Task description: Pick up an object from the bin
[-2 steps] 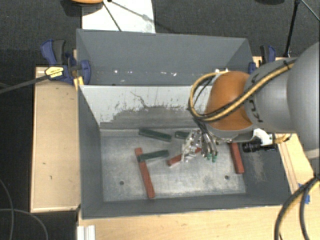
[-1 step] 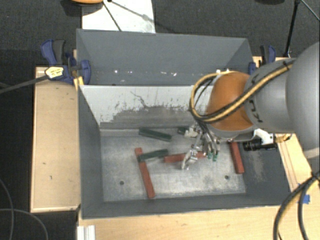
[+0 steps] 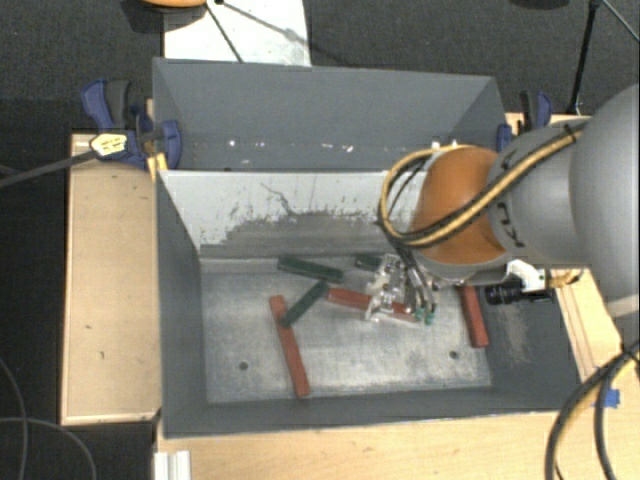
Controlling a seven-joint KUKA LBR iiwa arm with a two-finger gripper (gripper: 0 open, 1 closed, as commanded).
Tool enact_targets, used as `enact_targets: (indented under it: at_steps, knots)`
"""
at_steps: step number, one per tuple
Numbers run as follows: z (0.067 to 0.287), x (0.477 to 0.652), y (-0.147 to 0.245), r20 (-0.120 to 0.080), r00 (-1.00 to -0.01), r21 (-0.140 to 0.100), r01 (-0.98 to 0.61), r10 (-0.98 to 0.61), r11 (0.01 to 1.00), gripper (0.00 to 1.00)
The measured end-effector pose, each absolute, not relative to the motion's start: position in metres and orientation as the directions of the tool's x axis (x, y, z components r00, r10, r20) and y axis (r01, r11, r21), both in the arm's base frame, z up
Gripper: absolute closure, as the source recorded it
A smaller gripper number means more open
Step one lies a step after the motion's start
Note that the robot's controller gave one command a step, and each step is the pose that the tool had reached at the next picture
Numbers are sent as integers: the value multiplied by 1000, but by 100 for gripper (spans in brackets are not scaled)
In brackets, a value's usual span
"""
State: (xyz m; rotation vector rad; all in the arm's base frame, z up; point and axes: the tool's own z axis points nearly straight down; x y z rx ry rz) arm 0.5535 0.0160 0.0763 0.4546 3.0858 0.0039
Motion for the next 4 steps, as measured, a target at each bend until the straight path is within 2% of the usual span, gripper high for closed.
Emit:
enact_targets:
  at_steps: [1, 2, 3, 4]
  knots:
    - [76, 554, 16, -22, -957, 6, 288, 288, 958, 100]
    - [86, 549, 13, 0, -957, 0, 291, 291, 957, 100]
    - [147, 552, 11, 3, -940, -1, 341, 341, 940, 100]
    - [224, 569, 13, -2, -914, 0, 405, 405, 914, 100]
